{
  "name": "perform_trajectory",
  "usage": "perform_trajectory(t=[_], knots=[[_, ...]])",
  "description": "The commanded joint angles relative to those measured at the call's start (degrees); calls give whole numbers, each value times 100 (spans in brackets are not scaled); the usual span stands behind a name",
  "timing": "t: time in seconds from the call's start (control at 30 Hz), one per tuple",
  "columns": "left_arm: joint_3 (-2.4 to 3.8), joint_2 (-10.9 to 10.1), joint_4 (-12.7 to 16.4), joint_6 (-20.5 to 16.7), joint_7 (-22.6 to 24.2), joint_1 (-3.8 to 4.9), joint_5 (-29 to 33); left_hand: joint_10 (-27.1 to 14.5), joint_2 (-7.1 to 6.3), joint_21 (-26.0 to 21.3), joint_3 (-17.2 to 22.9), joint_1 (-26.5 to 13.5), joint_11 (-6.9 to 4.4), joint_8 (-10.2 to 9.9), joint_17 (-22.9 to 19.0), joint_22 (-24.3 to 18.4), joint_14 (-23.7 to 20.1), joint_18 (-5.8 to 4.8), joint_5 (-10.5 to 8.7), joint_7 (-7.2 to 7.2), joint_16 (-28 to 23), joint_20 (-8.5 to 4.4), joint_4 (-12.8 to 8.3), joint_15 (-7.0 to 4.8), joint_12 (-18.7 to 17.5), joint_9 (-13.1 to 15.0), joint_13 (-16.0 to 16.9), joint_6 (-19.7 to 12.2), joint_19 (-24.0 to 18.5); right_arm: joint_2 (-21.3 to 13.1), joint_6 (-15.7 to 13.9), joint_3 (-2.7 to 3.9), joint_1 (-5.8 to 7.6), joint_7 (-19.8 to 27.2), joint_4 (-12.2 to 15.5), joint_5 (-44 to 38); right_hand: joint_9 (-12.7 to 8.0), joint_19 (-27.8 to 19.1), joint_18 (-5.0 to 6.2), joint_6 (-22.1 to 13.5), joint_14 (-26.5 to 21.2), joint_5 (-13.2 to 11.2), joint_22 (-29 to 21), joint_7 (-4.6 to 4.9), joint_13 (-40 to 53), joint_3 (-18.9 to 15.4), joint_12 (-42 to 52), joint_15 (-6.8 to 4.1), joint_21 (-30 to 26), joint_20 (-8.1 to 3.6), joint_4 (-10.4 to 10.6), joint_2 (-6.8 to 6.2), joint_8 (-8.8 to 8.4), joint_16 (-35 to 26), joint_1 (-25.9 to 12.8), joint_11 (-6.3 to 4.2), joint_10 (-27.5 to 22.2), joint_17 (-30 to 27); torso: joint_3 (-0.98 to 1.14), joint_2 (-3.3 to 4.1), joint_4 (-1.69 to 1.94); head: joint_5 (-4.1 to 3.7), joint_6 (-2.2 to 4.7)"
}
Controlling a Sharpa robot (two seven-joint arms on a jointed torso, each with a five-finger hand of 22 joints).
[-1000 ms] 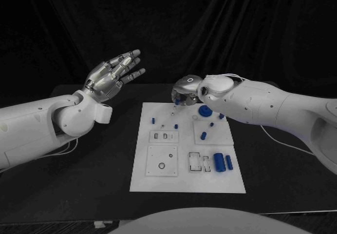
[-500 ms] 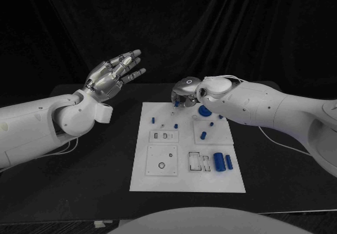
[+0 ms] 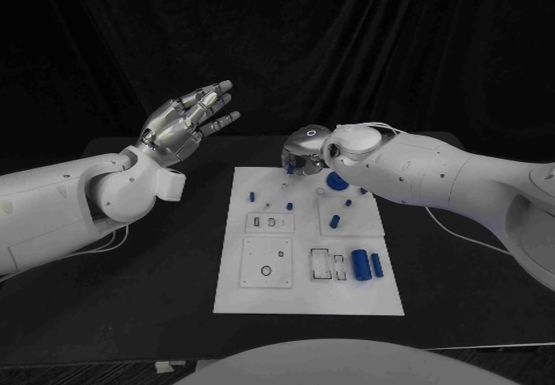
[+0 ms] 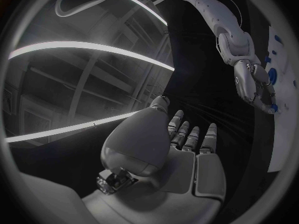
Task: Assemble the parts on the task board
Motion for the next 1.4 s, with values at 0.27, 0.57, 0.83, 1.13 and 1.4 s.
perform_trajectory(t=[0.27,0.57,0.83,1.13,1.4], knots=[[7,12,1,23,32,-10,12,-31,-19,-11,52,47,34,19,3,-10,2,57,21,9,-5,28,-4,-32,29,9,1,41,-11,46,29,-1,-54,-102,-4,-16,0,-23,-2,-45,-50,-42,200,-12,10,5,4,17,-2,46,-37,71,-41,-23,-8,15,-35,-18,-4,1,0,-17,-10],[7,14,-7,27,13,-11,12,-31,-19,-11,52,47,34,19,3,-10,2,57,21,9,-5,28,-4,-32,29,9,1,41,-11,76,16,-1,-77,-95,-13,-16,2,-26,-4,-61,-63,-59,210,-9,15,7,1,23,1,52,-36,77,-57,-26,-24,21,-47,-23,-1,-1,2,-14,-27],[7,15,-13,34,-4,-14,12,-33,-18,-13,58,48,38,21,3,-11,1,56,21,13,-6,28,-4,-31,30,9,1,44,-12,87,66,-1,-86,-114,-15,-15,3,-33,-3,-73,-77,-81,209,-13,19,9,1,27,-3,57,-42,78,-68,-36,-29,22,-53,-43,-1,-1,1,-17,-31],[6,17,-21,43,-27,-19,12,-33,-18,-13,58,48,38,21,3,-11,1,56,21,13,-6,28,-4,-31,30,9,1,44,-12,79,183,-1,-88,-148,-16,-15,6,-55,1,-97,-111,-107,198,-18,23,16,-14,37,-17,68,-56,77,-92,-63,-38,33,-91,-93,-2,-1,1,-17,-47],[6,21,-25,51,-50,-25,12,-36,-19,-14,65,49,43,23,2,-12,-1,56,21,19,-9,28,-6,-30,31,9,1,46,-14,52,236,-1,-88,-155,20,-15,9,-63,2,-98,-133,-112,195,-18,25,17,-19,42,-23,73,-59,75,-96,-88,-43,35,-102,-144,0,-3,0,-17,-57]])
